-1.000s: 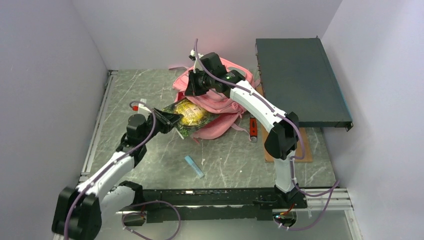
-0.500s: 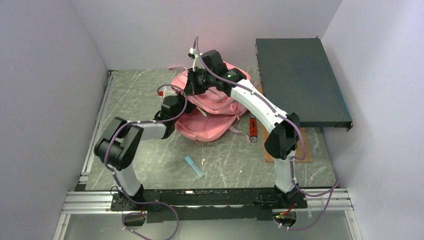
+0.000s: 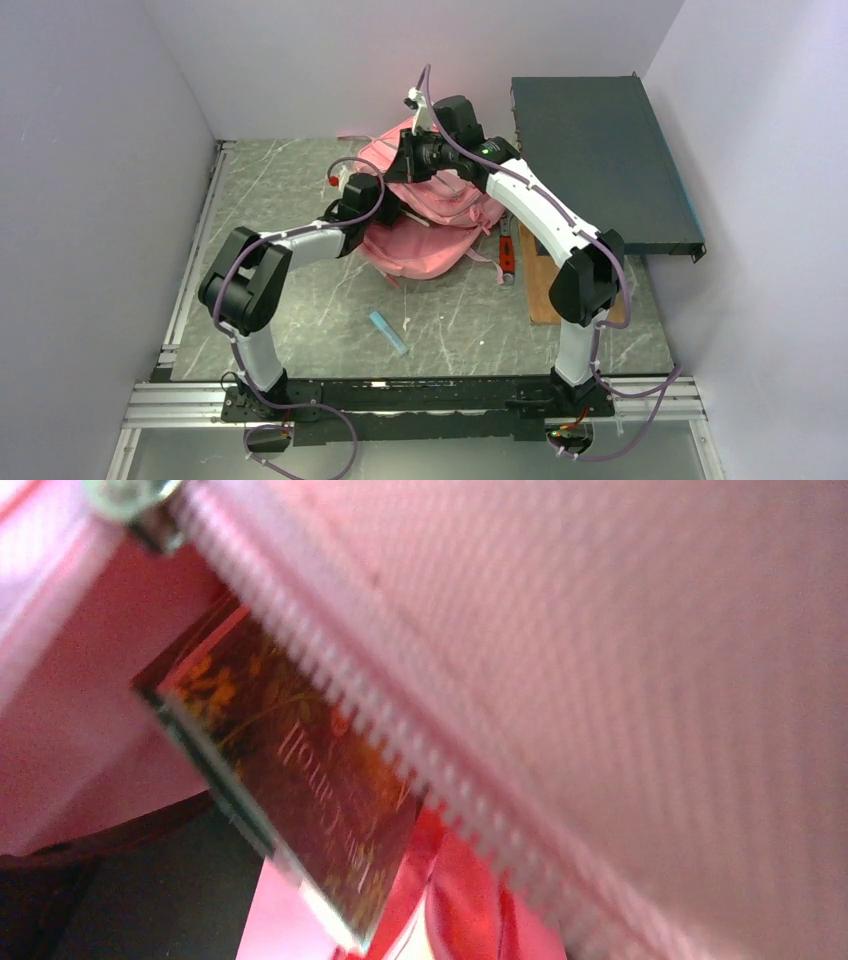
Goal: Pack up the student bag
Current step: Place the book in the student bag.
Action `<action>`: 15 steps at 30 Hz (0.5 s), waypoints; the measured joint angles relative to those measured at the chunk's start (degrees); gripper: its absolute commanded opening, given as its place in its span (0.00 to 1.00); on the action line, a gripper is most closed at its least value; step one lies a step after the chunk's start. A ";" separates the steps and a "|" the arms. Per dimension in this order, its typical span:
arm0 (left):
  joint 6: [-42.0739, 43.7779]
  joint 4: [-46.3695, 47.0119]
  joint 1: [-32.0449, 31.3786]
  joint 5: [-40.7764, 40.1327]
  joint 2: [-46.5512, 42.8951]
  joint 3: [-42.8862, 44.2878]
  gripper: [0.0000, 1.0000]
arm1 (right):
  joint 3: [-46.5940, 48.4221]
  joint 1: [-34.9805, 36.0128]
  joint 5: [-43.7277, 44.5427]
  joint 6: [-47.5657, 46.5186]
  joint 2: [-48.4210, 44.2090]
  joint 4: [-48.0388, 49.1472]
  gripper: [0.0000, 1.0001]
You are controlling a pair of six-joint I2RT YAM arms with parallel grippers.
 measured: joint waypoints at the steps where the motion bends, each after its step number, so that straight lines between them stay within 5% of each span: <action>1: 0.52 -1.68 0.00 0.50 -0.92 -0.35 1.00 | -0.74 -0.22 -0.52 0.15 -0.31 0.24 0.00; 15: 15.54 -11.72 0.46 16.09 -26.51 -16.09 1.00 | 2.29 -1.49 -0.37 -3.45 1.42 -3.67 0.00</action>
